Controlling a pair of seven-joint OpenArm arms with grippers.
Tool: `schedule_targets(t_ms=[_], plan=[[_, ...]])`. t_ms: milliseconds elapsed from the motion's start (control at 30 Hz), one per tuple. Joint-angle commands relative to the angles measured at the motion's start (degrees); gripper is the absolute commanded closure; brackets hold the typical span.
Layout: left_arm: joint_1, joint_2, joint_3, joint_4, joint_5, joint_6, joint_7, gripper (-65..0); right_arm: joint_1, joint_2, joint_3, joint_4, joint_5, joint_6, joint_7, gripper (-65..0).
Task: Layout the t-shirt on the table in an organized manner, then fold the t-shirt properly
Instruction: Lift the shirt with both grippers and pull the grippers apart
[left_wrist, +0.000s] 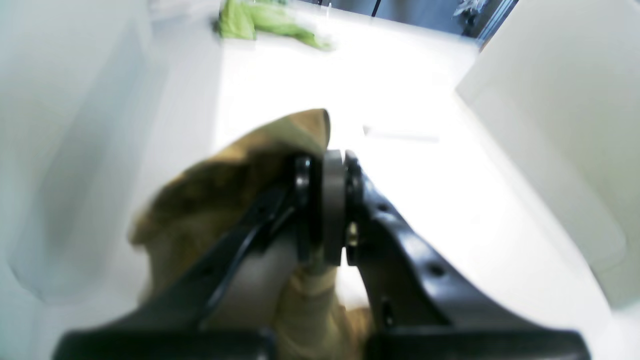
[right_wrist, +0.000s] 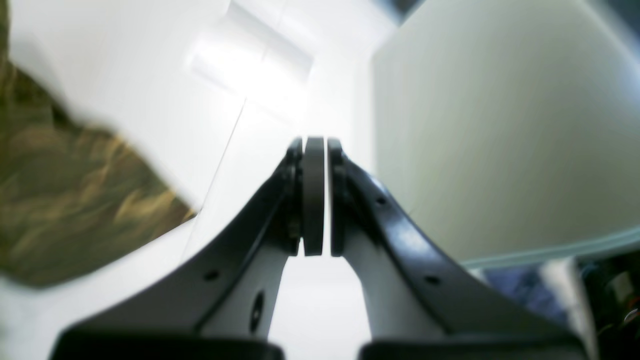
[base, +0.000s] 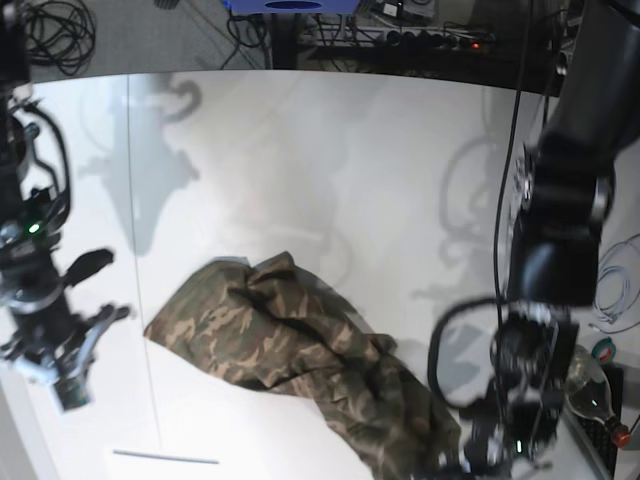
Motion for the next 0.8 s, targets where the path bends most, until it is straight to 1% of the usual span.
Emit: schedule_targets(t_ms=[0,67,133,233,300,333,367,433,500,533,567,600,633,733,767], plan=[[0.66,-1.53,-0.67,2.13,-0.21,-0.14,-1.01,0.0,0.19,-0.87,0.02,-0.74,-0.27,-0.41,1.53,-0.6],[5.05,-3.37,-0.75,4.16,-0.21,-0.14,-1.18,0.0,-0.51,-3.33,-0.15,-4.61,-0.27,-0.41,2.41,-0.6],[10.68,-5.75,-0.93,7.32,-0.38,-0.14,-1.36,0.0,-1.30,-5.88,0.11,-9.88,-0.27,-0.41,5.31,-0.9],[20.09,-8.47,-5.32,11.45,-0.21,-0.14,-1.36,0.0,-0.86,-9.75,0.11,-18.06,-0.18,-0.41,10.67,-1.7],[26.24,-9.35,-9.81,13.03,-0.21,-0.14,-1.36,0.0,0.98,-12.56,2.13,-24.21,0.17,-0.41,13.57,-3.0],[28.96,-9.44,-11.74,13.65,-0.21,-0.23,-1.36,0.0,1.86,-14.23,3.89,-27.03,1.57,-0.41,14.54,-5.7],[31.34,-9.53,-13.68,13.91,-0.21,-0.32,-1.45,0.0,3.18,-15.64,6.18,-30.28,3.77,-0.41,15.42,-10.1],[35.82,-10.32,-17.28,13.65,-0.12,-0.32,-1.45,0.0,6.26,-17.40,10.22,-36.61,8.96,-0.41,16.21,-21.8],[39.07,-10.93,-19.65,13.56,-0.12,-0.32,-1.45,0.0,9.60,-17.57,12.33,-43.20,13.27,-0.41,16.47,-34.5],[40.39,-11.20,-20.18,13.74,-0.12,-0.32,-1.45,0.0,11.44,-17.48,12.51,-46.46,14.94,-0.41,16.82,-40.1],[41.27,-11.64,-20.53,14.00,-0.12,-0.32,-1.45,0.0,12.76,-17.40,12.77,-49.36,16.08,-0.41,17.70,-44.0],[41.98,-11.99,-20.62,14.18,-0.12,-0.32,-1.45,0.0,14.17,-17.22,12.77,-52.26,16.78,-0.23,19.28,-47.1],[42.42,-11.99,-20.80,14.18,-0.12,-0.32,-1.45,0.0,15.58,-16.69,12.60,-55.42,17.49,1.09,21.22,-48.5],[42.94,-12.25,-20.80,14.18,-0.12,-0.32,-1.45,0.0,19.88,-16.60,12.95,-65.36,19.07,8.21,25.44,-48.5],[43.38,-12.34,-20.80,14.18,-0.12,-0.32,-1.45,0.0,21.29,-16.69,13.04,-68.87,19.07,9.97,26.49,-48.5]])
